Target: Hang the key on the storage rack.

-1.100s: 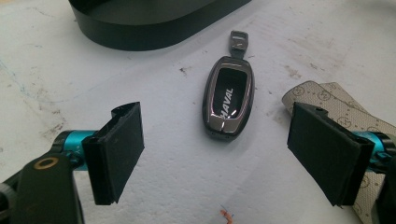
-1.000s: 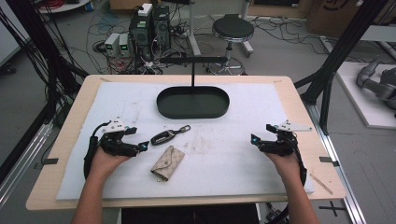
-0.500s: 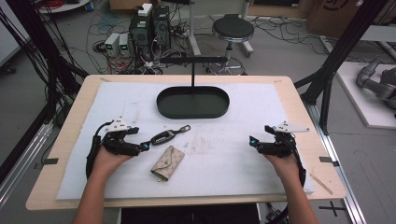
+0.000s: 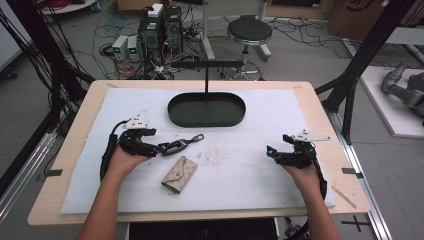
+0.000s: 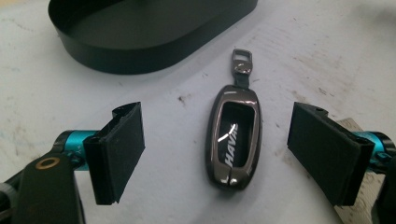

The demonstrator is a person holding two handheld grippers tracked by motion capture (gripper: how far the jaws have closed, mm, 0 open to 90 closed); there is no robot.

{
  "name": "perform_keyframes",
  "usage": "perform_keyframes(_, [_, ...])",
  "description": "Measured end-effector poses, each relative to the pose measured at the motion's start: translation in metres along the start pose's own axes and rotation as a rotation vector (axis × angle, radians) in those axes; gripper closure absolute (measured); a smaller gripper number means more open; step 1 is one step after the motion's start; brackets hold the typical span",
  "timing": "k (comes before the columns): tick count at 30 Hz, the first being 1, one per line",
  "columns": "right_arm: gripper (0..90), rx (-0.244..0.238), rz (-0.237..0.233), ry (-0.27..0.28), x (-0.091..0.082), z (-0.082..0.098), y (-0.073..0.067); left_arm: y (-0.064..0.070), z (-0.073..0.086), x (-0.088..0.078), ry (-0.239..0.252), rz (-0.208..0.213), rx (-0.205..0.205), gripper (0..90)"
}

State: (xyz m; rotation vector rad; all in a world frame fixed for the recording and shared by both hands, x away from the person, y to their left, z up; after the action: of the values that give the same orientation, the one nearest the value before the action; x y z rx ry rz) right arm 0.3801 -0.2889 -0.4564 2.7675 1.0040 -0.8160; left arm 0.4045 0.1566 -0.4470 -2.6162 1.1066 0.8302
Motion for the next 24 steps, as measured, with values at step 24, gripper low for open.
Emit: perform_keyframes(24, [15.4,0.003,0.001,-0.001,0.001,0.001,0.001,0.02,-0.028,0.074,-0.136,0.08,0.083,24.2])
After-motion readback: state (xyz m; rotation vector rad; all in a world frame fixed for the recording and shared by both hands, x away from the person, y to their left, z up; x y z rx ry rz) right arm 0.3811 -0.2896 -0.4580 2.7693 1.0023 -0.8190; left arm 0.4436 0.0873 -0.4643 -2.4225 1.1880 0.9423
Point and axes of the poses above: each handheld gripper's, and its own axes: x roughly forward along the jaws, z roughly out of its underside, y roughly to its right, the point moved 6 cm from there along x, roughly forward along the jaws, and after that the axes turned 4 degrees about -z, right-handed, at the moved point
